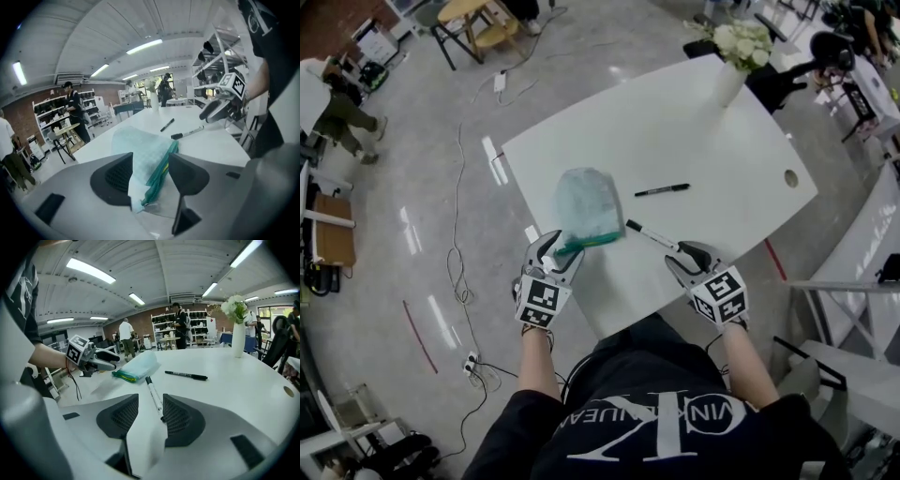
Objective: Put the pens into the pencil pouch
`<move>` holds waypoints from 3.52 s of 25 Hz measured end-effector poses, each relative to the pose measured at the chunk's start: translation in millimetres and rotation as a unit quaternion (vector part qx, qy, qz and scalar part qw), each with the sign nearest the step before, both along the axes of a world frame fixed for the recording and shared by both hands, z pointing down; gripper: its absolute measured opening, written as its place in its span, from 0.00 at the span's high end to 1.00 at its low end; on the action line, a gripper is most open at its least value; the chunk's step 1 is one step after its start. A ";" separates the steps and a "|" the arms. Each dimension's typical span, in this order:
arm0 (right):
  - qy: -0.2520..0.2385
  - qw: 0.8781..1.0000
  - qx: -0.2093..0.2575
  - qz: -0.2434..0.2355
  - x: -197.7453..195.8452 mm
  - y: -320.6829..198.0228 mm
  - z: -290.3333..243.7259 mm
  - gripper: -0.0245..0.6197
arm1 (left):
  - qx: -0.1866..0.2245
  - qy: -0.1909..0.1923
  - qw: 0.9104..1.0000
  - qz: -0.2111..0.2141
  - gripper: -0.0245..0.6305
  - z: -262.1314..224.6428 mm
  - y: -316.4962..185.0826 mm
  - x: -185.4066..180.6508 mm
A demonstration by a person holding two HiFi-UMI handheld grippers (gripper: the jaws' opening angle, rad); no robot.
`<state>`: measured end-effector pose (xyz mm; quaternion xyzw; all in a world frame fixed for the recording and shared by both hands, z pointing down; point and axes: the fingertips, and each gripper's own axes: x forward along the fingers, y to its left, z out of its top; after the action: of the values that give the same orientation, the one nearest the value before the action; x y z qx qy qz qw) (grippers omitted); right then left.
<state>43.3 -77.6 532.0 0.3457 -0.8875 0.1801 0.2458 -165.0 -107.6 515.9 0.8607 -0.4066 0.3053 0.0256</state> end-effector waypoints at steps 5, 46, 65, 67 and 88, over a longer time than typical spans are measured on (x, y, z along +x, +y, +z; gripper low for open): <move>0.019 1.000 -0.023 -0.005 2.2 -8.4 18.0 0.69 | -0.025 -0.054 0.998 0.010 0.62 21.4 -9.4 4.5; -0.005 0.992 -0.076 -0.103 -33.5 -35.7 7.7 0.84 | -0.103 -0.010 0.982 -0.158 0.90 15.5 -48.3 -5.5; -0.007 0.985 -0.125 -0.121 -84.9 -33.6 17.6 0.84 | -0.100 0.093 0.982 -0.130 0.90 1.4 -65.0 15.3; -0.003 0.984 -0.132 -0.119 -89.5 -35.0 20.0 0.84 | -0.094 0.091 0.985 -0.116 0.90 -0.7 -65.6 16.4; -0.039 0.980 -0.170 -0.090 -144.0 -72.6 17.7 0.83 | -0.100 0.104 0.987 -0.069 0.90 -3.8 -69.1 21.6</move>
<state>-100.7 -150.2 549.8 0.2101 -0.8803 0.3191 0.2813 -143.3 -176.7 512.1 0.8509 -0.4275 0.2506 0.1744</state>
